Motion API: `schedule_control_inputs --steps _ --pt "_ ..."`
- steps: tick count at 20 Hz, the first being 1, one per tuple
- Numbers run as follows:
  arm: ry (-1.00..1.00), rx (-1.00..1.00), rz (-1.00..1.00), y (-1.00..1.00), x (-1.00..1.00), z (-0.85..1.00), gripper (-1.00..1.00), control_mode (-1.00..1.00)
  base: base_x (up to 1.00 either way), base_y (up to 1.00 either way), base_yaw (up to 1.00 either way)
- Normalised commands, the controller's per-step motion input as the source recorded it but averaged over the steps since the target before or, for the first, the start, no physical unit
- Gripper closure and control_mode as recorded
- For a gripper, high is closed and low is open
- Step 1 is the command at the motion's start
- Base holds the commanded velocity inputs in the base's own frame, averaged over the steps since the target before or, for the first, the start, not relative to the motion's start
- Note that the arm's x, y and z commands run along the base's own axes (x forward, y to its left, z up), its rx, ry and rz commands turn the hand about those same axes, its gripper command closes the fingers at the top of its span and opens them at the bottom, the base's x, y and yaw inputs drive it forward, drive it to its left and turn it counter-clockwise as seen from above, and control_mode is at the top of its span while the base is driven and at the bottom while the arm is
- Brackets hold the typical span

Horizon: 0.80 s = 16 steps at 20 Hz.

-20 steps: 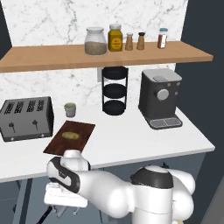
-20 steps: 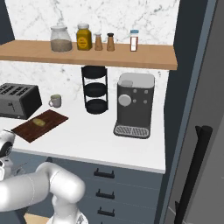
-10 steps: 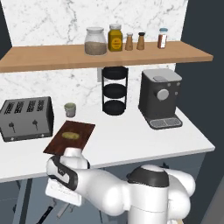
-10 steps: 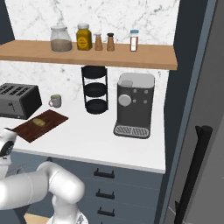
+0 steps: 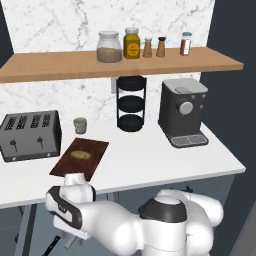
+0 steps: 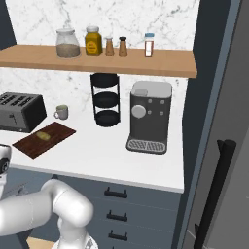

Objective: Place the appropriate cutting tool for cutting the potato skin on the cutting board.

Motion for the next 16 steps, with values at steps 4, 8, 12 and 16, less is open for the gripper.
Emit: schedule_control_inputs --steps 4,8,12,16 --pt "0.02 -0.16 -0.01 0.0 0.33 -0.03 -1.0 -1.0 0.0 0.0 0.0" --pt "0.0 -0.13 0.0 0.0 0.22 -0.16 -1.0 -1.0 0.0 0.0 0.0" --pt "0.0 -0.09 0.0 0.0 0.13 -0.24 -1.0 -1.0 0.0 0.0 0.0" --pt "0.0 -0.03 0.0 0.0 0.0 -0.33 -1.0 -1.0 0.0 0.0 0.0"
